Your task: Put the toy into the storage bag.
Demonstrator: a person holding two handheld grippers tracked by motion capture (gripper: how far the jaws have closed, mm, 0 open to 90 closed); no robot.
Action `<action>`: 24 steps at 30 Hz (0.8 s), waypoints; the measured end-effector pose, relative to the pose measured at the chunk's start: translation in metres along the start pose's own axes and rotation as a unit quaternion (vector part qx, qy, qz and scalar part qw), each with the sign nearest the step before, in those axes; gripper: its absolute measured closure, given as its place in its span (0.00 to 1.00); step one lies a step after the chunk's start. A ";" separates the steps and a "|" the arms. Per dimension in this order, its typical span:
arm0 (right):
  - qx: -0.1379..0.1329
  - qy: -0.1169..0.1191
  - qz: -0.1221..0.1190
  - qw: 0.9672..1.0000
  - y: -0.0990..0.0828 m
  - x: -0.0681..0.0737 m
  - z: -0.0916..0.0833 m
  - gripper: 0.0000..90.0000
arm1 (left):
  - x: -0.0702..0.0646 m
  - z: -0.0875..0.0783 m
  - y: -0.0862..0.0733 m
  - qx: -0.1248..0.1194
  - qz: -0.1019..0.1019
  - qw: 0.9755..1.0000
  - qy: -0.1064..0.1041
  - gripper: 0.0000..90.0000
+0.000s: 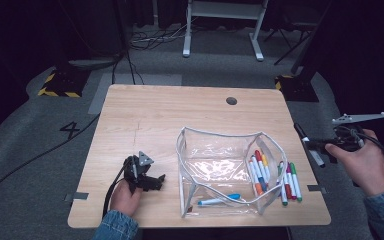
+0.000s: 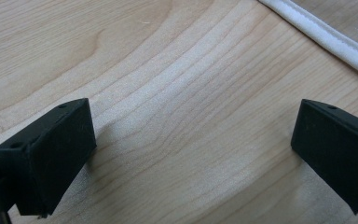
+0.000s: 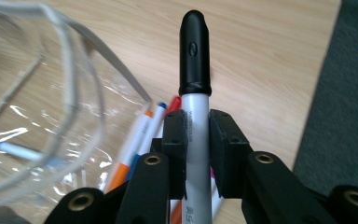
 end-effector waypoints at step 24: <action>0.023 0.121 -0.176 0.977 0.009 0.139 0.006 0.86 | 0.000 0.000 0.001 0.002 -0.001 1.000 0.000 0.00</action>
Point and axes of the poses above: each handheld gripper's, and its own axes: z roughly forward along the jaws, y roughly out of its top, x roughly to its left, the point moved 9 cm from there along z, roughly forward along the jaws, and after that the axes turned 12 degrees about z, right-handed, at the moved point
